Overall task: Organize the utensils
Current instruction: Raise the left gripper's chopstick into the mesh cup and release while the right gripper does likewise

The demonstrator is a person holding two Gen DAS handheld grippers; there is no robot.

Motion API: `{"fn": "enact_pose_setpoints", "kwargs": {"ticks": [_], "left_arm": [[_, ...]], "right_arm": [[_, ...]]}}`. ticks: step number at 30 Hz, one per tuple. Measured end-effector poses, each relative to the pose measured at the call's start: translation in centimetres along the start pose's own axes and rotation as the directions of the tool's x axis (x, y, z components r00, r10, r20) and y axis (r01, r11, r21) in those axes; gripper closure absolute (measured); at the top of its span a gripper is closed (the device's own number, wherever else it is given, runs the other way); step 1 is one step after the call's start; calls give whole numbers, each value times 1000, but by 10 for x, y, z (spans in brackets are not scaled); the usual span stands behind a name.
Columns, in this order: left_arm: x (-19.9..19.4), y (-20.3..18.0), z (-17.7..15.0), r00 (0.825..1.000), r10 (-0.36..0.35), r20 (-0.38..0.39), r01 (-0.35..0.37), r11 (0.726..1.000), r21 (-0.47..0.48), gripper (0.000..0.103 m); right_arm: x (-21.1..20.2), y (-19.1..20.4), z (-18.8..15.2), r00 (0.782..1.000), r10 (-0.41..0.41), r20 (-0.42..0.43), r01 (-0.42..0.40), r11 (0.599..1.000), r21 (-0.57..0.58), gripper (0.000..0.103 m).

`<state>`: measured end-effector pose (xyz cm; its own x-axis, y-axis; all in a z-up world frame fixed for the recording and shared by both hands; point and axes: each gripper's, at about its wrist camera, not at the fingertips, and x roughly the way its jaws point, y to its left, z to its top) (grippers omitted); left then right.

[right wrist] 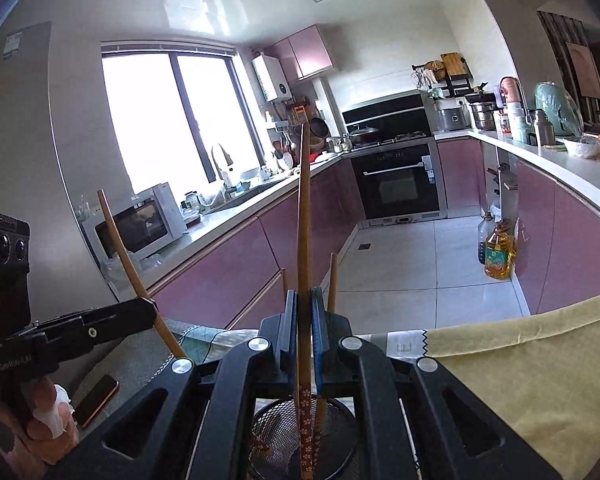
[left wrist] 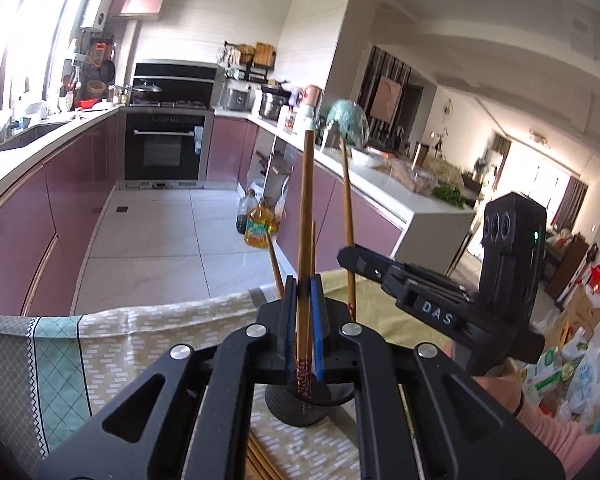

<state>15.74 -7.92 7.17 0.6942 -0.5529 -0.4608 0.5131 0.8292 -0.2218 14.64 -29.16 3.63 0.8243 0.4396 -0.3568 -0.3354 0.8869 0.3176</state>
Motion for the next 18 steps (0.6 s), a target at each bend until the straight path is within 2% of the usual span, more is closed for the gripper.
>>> {"fn": "enact_pose_setpoints", "kwargs": {"ticks": [6,13,18], "left_arm": [[23,0,-14,995,4,-104,0,999,40,96],[57,16,-30,981,5,-192,1,1000,30,95],[74,21,-31,978,25,-207,-23,1000,12,95]], "right_arm": [[14,-4,-19,994,-10,-106,12,1000,11,97],[33,-4,-30,968,-36,-247,35,999,-8,95],[37,-6,-31,964,-47,-261,46,999,-10,93]]}}
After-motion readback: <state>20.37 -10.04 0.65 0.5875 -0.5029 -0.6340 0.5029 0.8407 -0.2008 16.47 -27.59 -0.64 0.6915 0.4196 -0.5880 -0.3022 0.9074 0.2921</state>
